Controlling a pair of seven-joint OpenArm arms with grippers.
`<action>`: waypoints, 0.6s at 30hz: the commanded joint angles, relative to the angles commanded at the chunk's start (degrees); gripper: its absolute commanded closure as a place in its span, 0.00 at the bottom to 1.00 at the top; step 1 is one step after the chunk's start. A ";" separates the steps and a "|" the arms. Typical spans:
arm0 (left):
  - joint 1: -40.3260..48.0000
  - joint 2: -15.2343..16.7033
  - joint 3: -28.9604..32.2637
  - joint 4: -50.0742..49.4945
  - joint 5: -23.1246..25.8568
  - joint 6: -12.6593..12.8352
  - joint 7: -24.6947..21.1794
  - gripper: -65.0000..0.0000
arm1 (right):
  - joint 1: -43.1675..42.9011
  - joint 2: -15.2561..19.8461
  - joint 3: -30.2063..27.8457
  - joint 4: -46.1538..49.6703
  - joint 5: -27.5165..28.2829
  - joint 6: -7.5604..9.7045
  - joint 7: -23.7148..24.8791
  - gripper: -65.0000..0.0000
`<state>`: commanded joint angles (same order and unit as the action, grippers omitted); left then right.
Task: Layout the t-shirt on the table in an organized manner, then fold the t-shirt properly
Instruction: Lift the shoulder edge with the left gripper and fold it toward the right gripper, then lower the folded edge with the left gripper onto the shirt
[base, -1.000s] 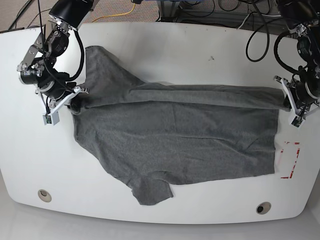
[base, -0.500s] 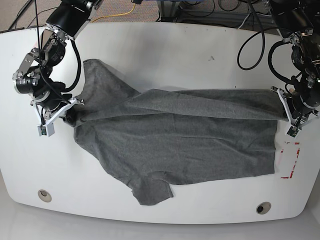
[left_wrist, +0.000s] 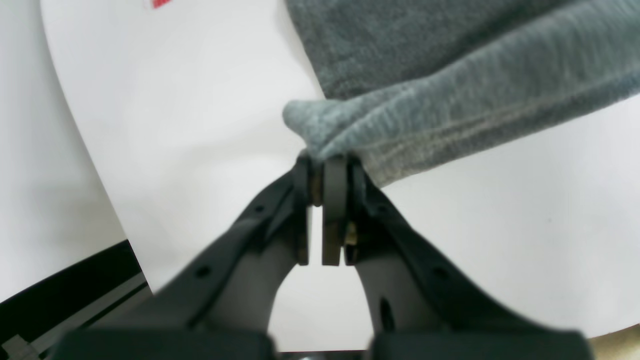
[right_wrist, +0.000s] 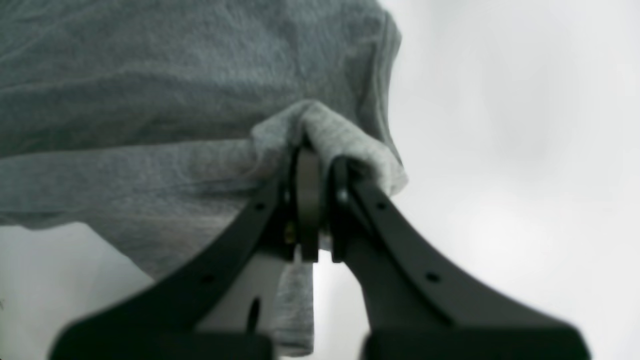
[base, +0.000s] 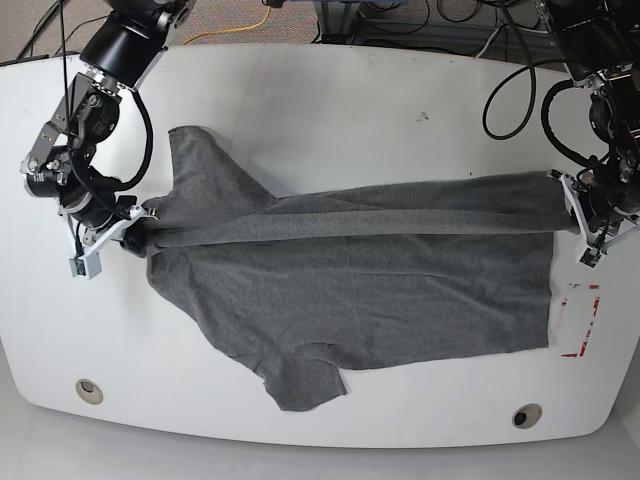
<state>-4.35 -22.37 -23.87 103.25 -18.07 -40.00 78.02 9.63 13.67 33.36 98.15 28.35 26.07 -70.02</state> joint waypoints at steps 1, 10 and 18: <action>0.00 0.00 0.09 0.00 0.00 0.00 0.00 0.99 | 0.26 0.26 0.00 0.00 0.00 -0.09 0.00 1.00; -0.09 0.09 0.26 0.00 0.00 0.00 0.00 0.99 | 1.58 0.35 -0.35 -1.14 0.00 -0.26 0.00 1.00; -0.09 0.18 2.37 -0.09 0.00 0.00 0.00 0.99 | 1.58 0.26 -0.26 -6.33 0.00 -0.26 1.14 1.00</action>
<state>-4.44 -22.20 -21.49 103.16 -18.07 -40.00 78.02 11.21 13.93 33.10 91.82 28.35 25.80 -68.88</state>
